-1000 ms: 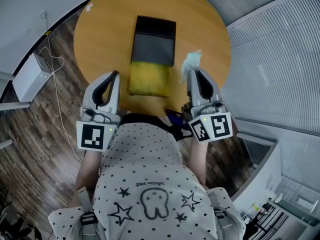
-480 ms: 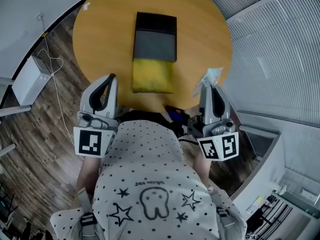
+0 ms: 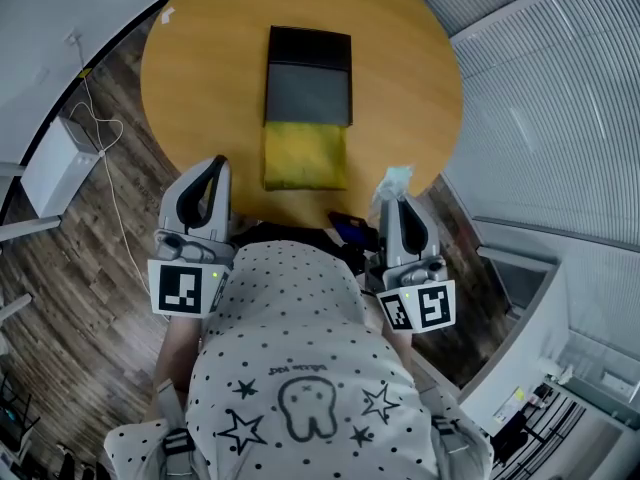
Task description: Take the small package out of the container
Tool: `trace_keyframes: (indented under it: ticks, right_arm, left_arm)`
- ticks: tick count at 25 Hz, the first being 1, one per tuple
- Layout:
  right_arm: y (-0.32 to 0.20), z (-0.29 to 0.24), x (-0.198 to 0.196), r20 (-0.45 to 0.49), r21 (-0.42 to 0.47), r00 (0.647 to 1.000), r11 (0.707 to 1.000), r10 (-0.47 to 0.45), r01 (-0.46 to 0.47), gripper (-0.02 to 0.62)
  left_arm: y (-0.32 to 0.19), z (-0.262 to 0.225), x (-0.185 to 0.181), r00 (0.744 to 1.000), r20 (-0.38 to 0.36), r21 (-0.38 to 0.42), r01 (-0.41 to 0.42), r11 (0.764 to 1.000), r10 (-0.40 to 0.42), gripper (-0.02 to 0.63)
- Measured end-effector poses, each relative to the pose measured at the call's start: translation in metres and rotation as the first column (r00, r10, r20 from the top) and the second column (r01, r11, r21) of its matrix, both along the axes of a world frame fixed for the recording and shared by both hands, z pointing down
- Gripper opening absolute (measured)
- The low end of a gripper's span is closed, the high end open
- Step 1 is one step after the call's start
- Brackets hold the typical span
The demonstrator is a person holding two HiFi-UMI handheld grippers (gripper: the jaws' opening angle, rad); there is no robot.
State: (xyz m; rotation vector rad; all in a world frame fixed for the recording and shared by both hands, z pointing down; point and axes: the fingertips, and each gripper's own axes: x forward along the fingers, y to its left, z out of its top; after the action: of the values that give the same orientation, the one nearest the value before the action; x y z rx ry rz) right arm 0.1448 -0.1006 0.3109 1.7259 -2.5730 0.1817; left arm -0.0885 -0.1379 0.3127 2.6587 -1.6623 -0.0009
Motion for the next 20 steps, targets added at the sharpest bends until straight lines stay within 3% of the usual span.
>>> trace_keyframes:
  ticks: [20]
  right_arm:
    - [-0.001, 0.048, -0.001, -0.012, -0.093, 1.0, 0.996, -0.005, 0.004, 0.004]
  left_arm:
    - [-0.001, 0.023, 0.005, 1.0, 0.0, -0.049, -0.012, 0.999, 0.012, 0.009]
